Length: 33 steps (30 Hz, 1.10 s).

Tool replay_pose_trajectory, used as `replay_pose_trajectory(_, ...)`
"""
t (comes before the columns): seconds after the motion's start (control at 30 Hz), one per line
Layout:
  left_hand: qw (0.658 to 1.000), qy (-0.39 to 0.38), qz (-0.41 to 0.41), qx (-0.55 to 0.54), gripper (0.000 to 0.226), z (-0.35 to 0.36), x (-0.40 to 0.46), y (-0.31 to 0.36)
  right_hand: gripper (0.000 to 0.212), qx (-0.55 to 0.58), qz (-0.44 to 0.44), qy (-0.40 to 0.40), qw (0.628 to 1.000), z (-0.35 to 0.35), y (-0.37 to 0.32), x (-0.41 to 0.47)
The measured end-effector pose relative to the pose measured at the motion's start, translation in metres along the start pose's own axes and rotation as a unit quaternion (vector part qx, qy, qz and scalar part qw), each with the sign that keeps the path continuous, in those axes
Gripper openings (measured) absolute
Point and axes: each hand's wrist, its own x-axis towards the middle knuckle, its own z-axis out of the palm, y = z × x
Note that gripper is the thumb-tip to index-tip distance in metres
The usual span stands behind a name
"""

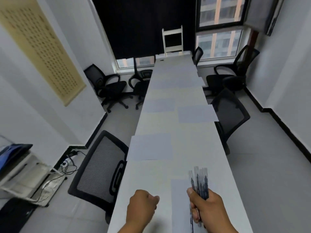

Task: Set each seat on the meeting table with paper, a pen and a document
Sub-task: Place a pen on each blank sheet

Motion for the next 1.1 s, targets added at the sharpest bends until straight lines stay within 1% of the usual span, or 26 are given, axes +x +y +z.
replay_pose_trajectory(0.1, 0.999, 0.041, 0.014, 0.001, 0.046, -0.03, -0.02, -0.005, 0.024, 0.011, -0.006, -0.034, 0.999, 0.02, -0.008, -0.009)
replay_pose_trajectory(0.23, 0.995, 0.097, 0.036, -0.004, 0.043, -0.073, -0.042, -0.002, 0.023, 0.014, -0.028, -0.068, 0.997, 0.049, -0.025, -0.024)
replay_pose_trajectory(0.3, 0.99, 0.127, 0.053, -0.03, 0.045, -0.095, -0.053, -0.002, 0.025, 0.007, -0.049, -0.088, 0.995, 0.067, -0.035, -0.034)
replay_pose_trajectory(0.5, 0.973, 0.208, 0.09, -0.039, 0.048, -0.163, -0.073, -0.011, 0.025, 0.003, -0.106, -0.122, 0.987, 0.124, -0.061, -0.068)
replay_pose_trajectory(0.67, 0.961, 0.235, 0.123, -0.077, 0.049, -0.226, -0.089, -0.052, 0.031, -0.011, -0.144, -0.148, 0.978, 0.196, -0.068, -0.104)
replay_pose_trajectory(0.7, 0.96, 0.236, 0.127, -0.082, 0.048, -0.229, -0.089, -0.053, 0.031, -0.01, -0.149, -0.148, 0.978, 0.2, -0.07, -0.107)
replay_pose_trajectory(0.83, 0.957, 0.235, 0.126, -0.111, 0.042, -0.294, -0.097, -0.112, 0.03, -0.015, -0.159, -0.152, 0.975, 0.281, -0.06, -0.141)
replay_pose_trajectory(0.93, 0.954, 0.238, 0.137, -0.119, 0.043, -0.337, -0.102, -0.147, 0.029, -0.012, -0.163, -0.157, 0.974, 0.333, -0.051, -0.157)
replay_pose_trajectory(1.1, 0.943, 0.253, 0.142, -0.162, 0.036, -0.408, -0.103, -0.2, 0.029, -0.008, -0.177, -0.175, 0.968, 0.415, -0.048, -0.188)
